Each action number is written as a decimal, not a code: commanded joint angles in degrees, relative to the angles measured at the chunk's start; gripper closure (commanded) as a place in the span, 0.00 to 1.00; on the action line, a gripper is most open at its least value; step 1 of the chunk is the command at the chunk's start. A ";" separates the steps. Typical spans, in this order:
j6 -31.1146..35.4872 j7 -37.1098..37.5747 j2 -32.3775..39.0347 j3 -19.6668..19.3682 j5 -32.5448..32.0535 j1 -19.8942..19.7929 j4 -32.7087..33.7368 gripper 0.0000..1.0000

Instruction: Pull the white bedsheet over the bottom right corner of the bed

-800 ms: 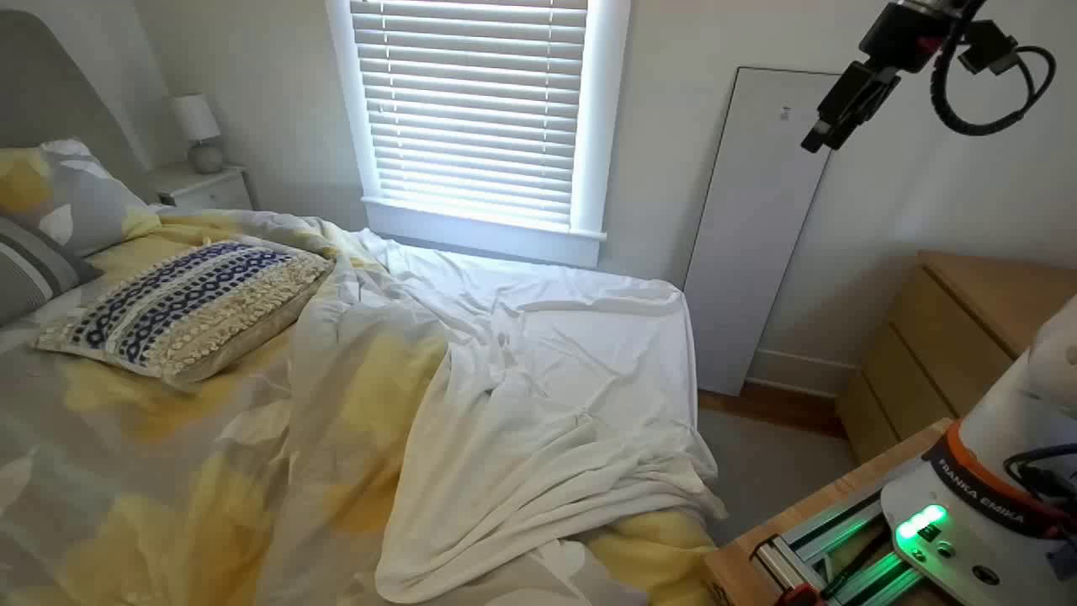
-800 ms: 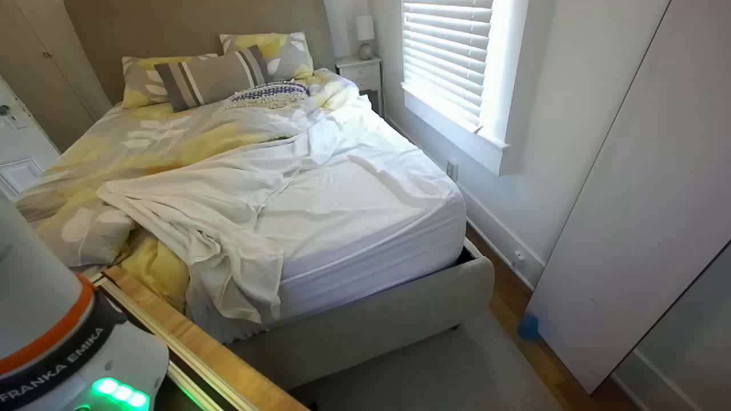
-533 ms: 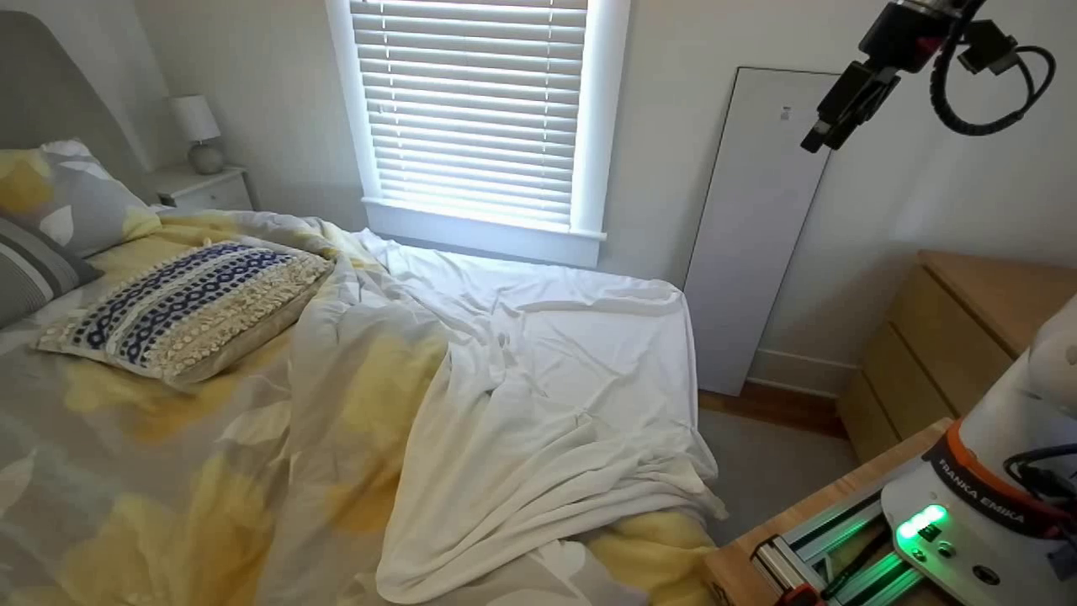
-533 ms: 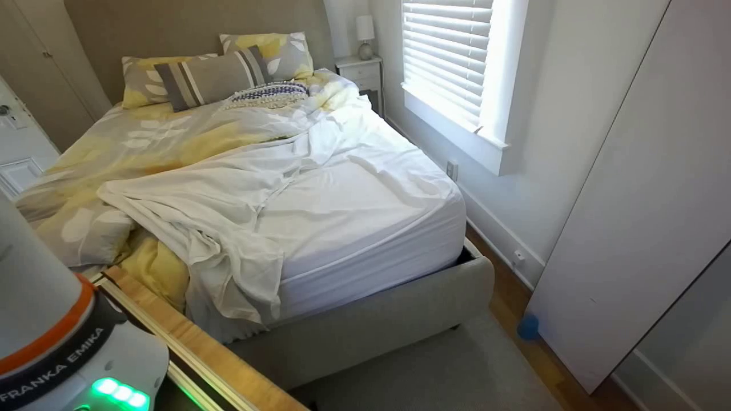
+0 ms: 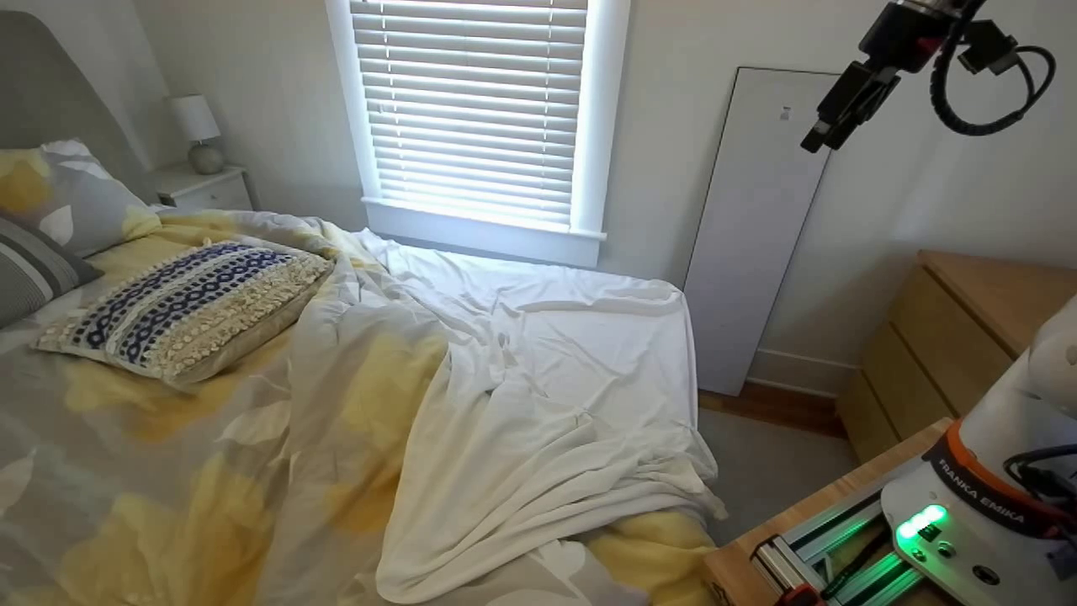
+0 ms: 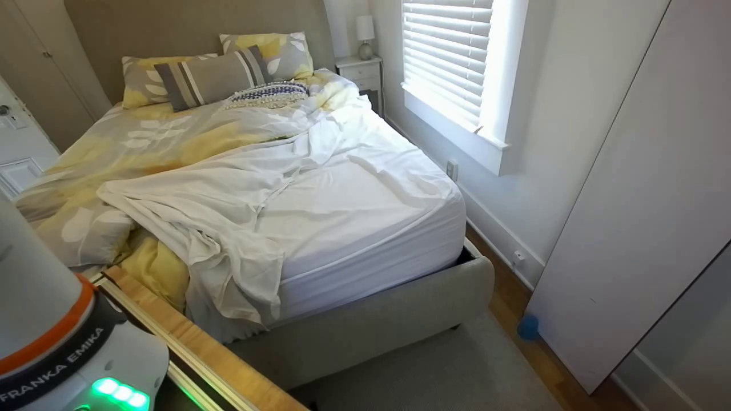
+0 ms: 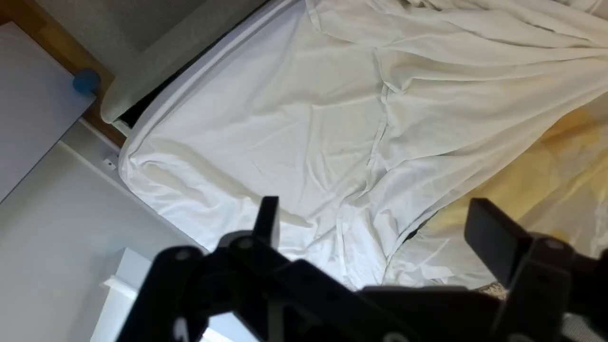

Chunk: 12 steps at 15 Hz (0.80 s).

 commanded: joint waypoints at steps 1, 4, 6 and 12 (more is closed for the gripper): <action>0.22 1.39 1.89 2.70 1.26 0.80 0.28 0.00; 1.24 6.48 4.50 10.47 2.01 3.39 -0.10 0.00; 2.64 9.38 7.50 14.84 2.67 5.17 0.56 0.00; 9.18 20.77 17.92 23.08 2.75 6.61 -0.97 0.00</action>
